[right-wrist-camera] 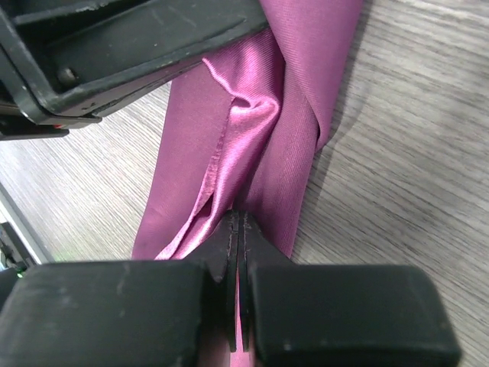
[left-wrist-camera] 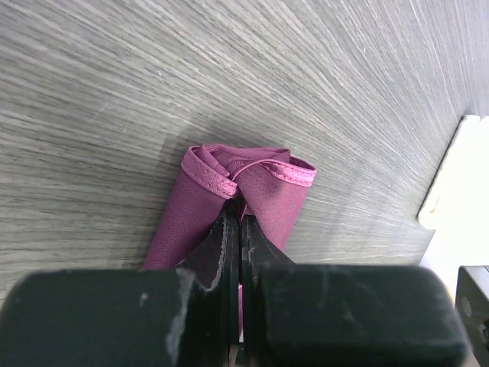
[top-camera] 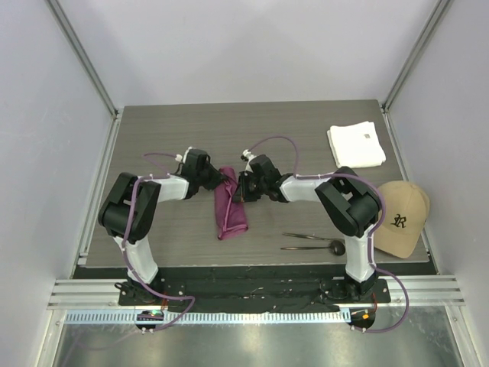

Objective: Fold the napkin into a case and place the utensils inside
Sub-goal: Fold the 2/3-rectangle-folded napkin at the center of the board.

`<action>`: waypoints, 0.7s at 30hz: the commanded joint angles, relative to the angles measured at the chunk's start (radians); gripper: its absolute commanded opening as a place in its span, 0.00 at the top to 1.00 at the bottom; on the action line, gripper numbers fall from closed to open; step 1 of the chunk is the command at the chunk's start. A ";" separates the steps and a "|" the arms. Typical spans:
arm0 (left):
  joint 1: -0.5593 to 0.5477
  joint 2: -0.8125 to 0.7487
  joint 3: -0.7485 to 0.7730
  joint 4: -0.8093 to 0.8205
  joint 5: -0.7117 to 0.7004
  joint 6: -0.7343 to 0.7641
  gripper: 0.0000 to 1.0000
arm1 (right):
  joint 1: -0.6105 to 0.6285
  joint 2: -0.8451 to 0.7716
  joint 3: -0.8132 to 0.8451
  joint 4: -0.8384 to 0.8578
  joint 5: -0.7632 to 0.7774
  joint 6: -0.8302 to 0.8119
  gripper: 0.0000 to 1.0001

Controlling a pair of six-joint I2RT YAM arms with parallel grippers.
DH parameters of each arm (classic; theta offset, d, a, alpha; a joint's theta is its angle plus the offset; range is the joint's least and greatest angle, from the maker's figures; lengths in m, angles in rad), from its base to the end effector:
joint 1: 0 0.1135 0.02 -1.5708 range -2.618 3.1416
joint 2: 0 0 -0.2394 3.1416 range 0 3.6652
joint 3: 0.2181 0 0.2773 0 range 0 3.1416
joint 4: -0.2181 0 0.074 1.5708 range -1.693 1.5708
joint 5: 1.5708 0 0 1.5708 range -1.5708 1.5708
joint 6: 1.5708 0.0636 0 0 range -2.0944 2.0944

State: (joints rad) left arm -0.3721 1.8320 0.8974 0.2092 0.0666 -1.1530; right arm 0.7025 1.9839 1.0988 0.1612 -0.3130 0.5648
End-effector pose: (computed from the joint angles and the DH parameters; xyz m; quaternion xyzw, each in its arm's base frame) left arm 0.3653 -0.1471 0.0715 -0.3343 0.8481 -0.3052 0.2755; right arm 0.3192 0.2959 0.0721 -0.1258 0.8940 0.3548 0.2430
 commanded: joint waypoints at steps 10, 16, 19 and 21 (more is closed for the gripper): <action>-0.004 0.003 -0.038 0.087 -0.059 0.010 1.00 | -0.017 -0.005 0.220 -0.341 0.060 -0.207 0.97; -0.007 0.015 -0.017 0.102 -0.047 0.042 1.00 | -0.015 0.058 0.191 -0.308 -0.003 -0.201 0.99; -0.007 0.032 -0.018 0.140 -0.047 0.059 1.00 | -0.012 0.087 0.177 -0.304 -0.029 -0.209 0.99; -0.007 0.042 -0.020 0.160 -0.051 0.061 1.00 | -0.008 0.090 0.162 -0.298 -0.044 -0.218 0.99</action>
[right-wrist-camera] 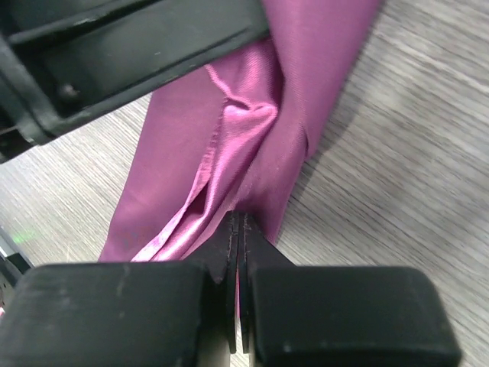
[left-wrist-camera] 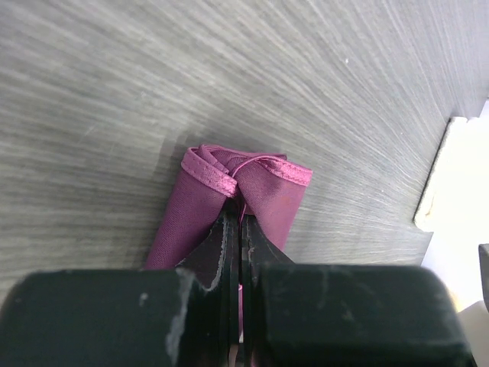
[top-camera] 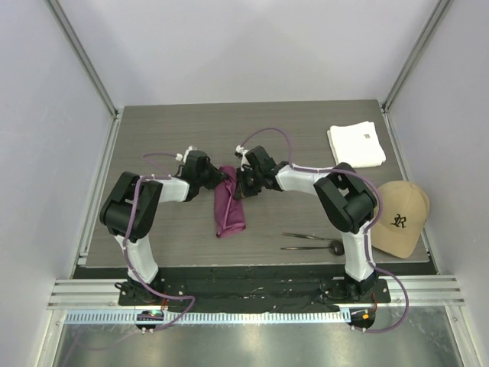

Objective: Fold the napkin into a case and place the utensils inside
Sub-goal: Fold the 2/3-rectangle-folded napkin at the center of the board.

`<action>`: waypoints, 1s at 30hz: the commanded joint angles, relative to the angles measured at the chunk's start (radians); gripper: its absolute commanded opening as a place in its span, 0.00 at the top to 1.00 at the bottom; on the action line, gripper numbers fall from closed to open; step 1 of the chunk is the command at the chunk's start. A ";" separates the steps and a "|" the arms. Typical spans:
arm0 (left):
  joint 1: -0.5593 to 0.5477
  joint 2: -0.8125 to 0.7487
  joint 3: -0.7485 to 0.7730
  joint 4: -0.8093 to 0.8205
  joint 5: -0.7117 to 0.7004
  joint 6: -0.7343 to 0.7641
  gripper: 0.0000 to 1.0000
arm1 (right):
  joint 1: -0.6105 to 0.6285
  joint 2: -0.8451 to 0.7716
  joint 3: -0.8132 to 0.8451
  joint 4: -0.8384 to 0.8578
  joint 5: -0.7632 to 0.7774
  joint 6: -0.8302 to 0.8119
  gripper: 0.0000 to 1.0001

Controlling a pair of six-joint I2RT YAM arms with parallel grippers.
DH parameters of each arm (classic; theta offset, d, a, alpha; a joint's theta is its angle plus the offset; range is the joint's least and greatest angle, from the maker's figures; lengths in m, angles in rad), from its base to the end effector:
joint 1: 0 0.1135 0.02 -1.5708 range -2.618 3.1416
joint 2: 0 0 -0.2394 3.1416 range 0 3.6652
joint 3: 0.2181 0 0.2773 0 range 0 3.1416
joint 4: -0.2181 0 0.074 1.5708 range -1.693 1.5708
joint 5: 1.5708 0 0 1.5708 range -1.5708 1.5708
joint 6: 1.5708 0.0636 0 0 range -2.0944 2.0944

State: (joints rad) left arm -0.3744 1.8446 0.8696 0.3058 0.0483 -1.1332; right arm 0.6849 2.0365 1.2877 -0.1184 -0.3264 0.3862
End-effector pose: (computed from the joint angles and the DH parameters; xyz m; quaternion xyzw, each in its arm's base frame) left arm 0.3658 -0.1470 0.0683 -0.3235 0.8397 -0.3140 0.3027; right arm 0.3383 0.3027 0.0847 -0.1932 0.9076 0.3047 0.2146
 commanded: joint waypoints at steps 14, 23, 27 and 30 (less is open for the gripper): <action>-0.014 0.081 -0.035 0.190 -0.039 0.056 1.00 | 0.007 -0.028 0.059 -0.107 0.036 -0.070 0.92; -0.015 0.076 -0.063 0.217 -0.033 0.066 1.00 | -0.039 -0.042 0.199 -0.184 0.271 -0.185 0.75; -0.015 0.084 -0.064 0.222 -0.028 0.056 1.00 | -0.041 0.024 0.274 -0.173 0.268 -0.248 0.69; -0.015 0.084 -0.064 0.219 -0.028 0.053 1.00 | -0.041 0.048 0.311 -0.170 0.257 -0.262 0.68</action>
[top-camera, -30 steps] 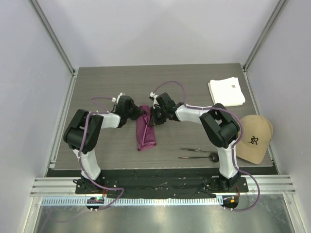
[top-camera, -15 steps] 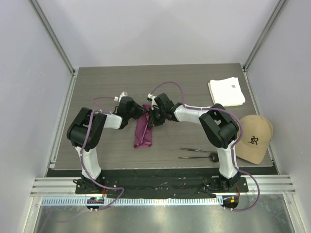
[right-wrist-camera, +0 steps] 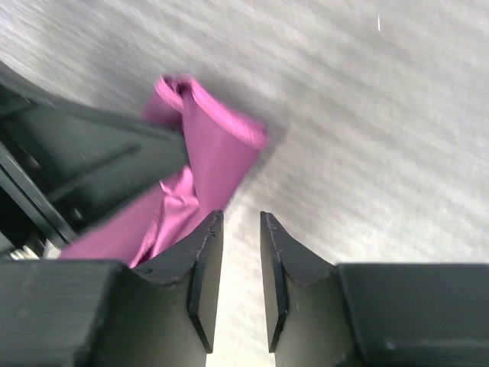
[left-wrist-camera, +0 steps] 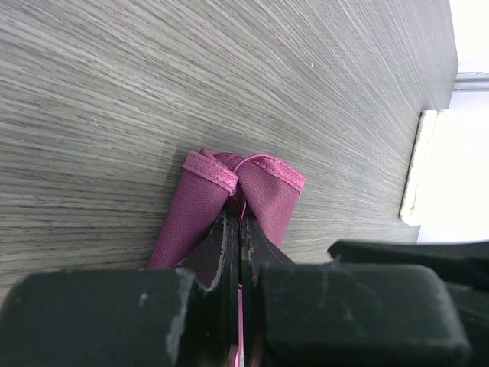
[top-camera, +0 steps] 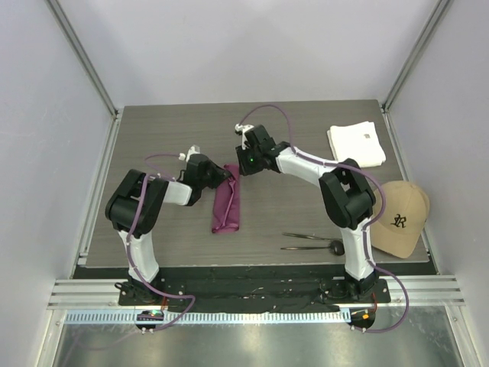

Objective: Fold the napkin into a case and place the utensils inside
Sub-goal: Fold the 2/3-rectangle-folded napkin at the center of the board.

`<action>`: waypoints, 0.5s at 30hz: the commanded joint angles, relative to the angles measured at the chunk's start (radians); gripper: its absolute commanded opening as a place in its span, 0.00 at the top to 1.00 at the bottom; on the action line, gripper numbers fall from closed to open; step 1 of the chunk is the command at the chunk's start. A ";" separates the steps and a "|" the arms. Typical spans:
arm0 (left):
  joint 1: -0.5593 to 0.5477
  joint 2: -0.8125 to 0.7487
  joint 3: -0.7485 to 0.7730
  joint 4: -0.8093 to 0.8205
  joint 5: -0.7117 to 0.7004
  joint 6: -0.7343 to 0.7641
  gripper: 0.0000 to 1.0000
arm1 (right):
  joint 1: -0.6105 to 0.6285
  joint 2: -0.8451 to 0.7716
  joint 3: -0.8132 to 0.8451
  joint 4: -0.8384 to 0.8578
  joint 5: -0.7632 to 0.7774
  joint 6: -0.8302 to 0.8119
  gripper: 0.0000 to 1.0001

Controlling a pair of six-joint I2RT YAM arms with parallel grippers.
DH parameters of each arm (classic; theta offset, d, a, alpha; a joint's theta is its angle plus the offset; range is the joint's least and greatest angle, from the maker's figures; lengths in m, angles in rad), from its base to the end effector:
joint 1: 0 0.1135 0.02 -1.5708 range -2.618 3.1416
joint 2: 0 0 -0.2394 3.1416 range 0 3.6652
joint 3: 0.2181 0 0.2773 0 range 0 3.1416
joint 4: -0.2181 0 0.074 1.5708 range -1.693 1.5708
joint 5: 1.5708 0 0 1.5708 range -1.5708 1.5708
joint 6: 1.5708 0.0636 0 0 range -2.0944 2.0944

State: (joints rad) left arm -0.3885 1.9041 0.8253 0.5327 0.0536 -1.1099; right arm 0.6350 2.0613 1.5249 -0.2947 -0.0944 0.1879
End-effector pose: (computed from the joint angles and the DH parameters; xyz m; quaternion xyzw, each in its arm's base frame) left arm 0.3658 -0.1534 0.0580 -0.2952 0.8199 -0.3509 0.3429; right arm 0.3899 0.2947 0.1365 -0.2231 0.9044 0.1847 0.3133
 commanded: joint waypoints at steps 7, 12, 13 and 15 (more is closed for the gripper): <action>-0.001 0.019 -0.020 -0.014 -0.034 0.025 1.00 | 0.014 0.094 0.156 -0.006 -0.030 -0.074 0.61; -0.003 0.016 -0.017 -0.017 -0.032 0.024 1.00 | 0.028 0.117 0.175 -0.014 -0.034 -0.085 0.60; -0.001 0.016 -0.015 -0.016 -0.031 0.024 1.00 | 0.031 0.126 0.178 -0.021 -0.036 -0.087 0.60; -0.001 0.016 -0.014 -0.017 -0.032 0.024 1.00 | 0.035 0.131 0.184 -0.029 -0.033 -0.097 0.60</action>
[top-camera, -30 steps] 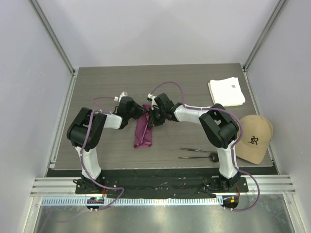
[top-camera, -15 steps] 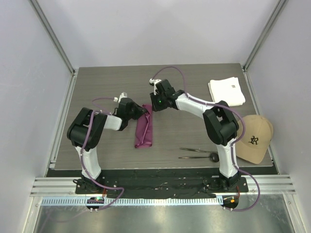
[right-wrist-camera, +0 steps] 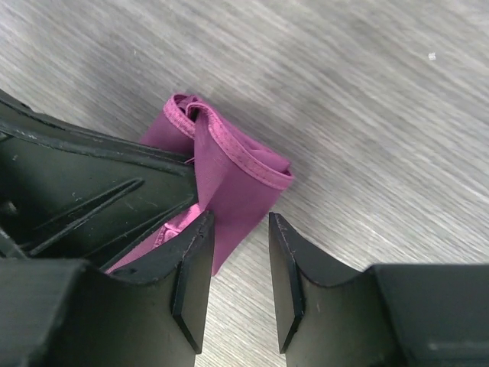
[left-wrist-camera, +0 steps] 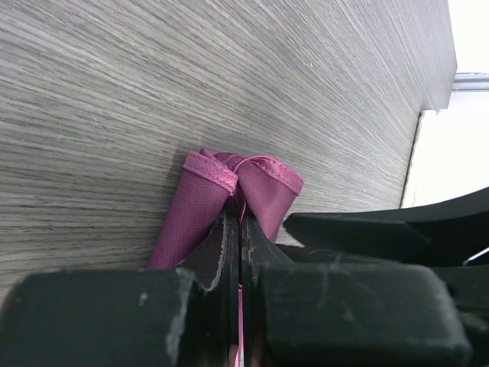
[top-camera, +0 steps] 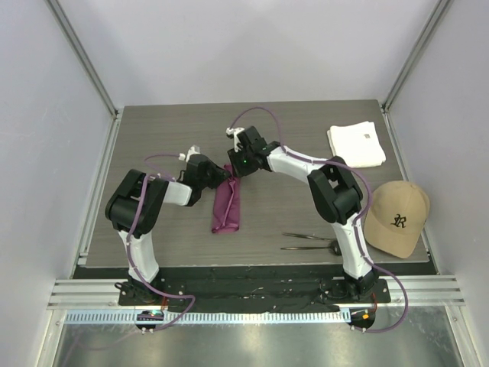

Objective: Fold the napkin into a case and place the utensils inside
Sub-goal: Fold the 2/3-rectangle-folded napkin at the center of the board, then stuff the top corner of the smaller-rectangle-folded napkin into the folded napkin.

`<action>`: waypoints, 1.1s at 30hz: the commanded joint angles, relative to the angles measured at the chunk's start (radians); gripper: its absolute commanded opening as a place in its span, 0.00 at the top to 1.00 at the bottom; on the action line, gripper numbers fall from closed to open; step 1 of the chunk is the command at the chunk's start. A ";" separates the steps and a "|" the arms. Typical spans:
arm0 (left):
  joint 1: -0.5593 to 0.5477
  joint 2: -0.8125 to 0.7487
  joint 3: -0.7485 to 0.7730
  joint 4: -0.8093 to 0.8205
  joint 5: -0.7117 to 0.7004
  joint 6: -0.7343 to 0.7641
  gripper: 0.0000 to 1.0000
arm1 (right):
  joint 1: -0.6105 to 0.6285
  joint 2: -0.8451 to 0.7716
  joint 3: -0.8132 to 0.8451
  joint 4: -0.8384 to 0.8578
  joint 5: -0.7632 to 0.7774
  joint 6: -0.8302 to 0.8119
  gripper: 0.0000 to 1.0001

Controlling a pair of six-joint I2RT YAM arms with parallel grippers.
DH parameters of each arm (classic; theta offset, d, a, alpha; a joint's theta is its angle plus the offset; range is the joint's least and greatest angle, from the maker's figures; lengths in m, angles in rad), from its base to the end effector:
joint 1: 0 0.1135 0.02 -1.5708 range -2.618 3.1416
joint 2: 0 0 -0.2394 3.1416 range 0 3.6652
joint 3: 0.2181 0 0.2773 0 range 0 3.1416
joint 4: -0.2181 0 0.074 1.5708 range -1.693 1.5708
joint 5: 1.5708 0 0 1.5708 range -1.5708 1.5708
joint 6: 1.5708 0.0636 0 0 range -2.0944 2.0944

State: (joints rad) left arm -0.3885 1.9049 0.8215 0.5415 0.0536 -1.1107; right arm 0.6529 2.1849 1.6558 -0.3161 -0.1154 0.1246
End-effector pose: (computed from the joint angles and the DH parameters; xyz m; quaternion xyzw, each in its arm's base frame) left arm 0.3653 -0.1532 0.0576 -0.2951 0.8188 -0.3522 0.3441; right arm 0.4030 0.3174 0.1217 -0.2634 0.8956 0.1842 0.3074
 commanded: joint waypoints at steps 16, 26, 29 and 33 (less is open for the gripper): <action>-0.003 0.008 -0.010 -0.051 -0.040 0.031 1.00 | 0.070 0.032 0.078 -0.051 0.144 -0.100 0.55; -0.015 0.008 0.014 -0.101 -0.080 0.023 1.00 | 0.071 0.049 0.130 -0.064 0.129 -0.088 0.99; -0.020 0.008 0.018 -0.107 -0.093 0.025 1.00 | 0.071 0.035 0.121 -0.066 0.096 -0.074 0.99; -0.030 0.020 0.022 -0.097 -0.106 0.014 1.00 | 0.067 0.026 0.108 -0.061 0.069 -0.053 0.99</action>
State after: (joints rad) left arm -0.4065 1.9049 0.8364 0.5163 0.0082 -1.1152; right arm 0.7189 2.2345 1.7428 -0.3908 -0.0097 0.0433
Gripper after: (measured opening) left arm 0.024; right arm 0.023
